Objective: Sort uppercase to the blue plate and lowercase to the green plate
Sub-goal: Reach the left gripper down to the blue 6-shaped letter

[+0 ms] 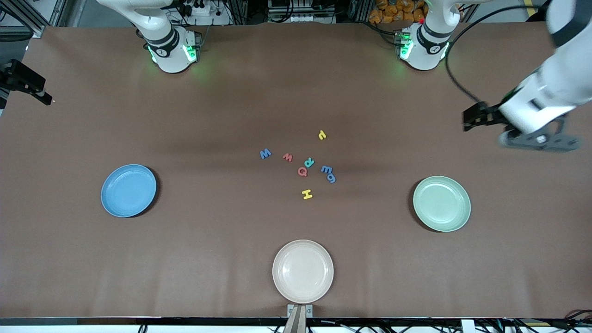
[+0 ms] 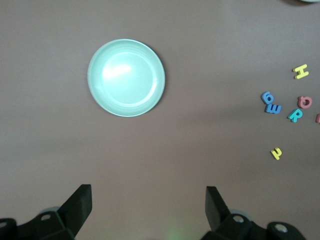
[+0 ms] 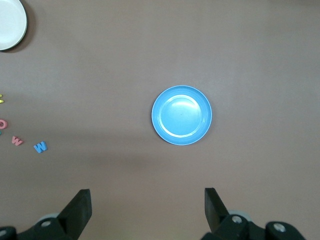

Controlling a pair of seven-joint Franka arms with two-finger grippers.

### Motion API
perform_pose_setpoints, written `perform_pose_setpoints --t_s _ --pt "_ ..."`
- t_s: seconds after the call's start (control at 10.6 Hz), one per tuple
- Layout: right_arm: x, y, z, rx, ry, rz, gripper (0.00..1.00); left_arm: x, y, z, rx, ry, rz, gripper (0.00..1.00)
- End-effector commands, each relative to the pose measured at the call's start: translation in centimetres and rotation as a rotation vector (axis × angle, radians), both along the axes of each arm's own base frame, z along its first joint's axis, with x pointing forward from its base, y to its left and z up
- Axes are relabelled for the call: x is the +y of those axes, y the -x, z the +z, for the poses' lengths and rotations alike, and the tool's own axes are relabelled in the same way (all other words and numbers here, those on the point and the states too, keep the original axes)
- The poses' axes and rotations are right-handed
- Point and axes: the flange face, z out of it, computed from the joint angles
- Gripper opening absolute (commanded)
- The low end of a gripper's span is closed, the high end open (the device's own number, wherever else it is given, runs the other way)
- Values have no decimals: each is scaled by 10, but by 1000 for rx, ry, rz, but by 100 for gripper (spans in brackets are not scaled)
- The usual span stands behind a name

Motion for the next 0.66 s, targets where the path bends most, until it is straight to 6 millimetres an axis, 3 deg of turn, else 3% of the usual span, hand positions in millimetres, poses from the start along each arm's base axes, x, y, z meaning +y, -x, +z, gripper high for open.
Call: perform_pose_setpoints --t_s 0.0,0.19,0.57 --pt "-1 2 -1 8 -20 -7 100 -32 -1 -42 10 4 28 100" --pt "0 1 -5 17 -20 -5 100 -66 -8 -81 44 39 70 100" --pt "4 -2 -17 42 -21 2 100 -172 -2 -150 39 46 254 100"
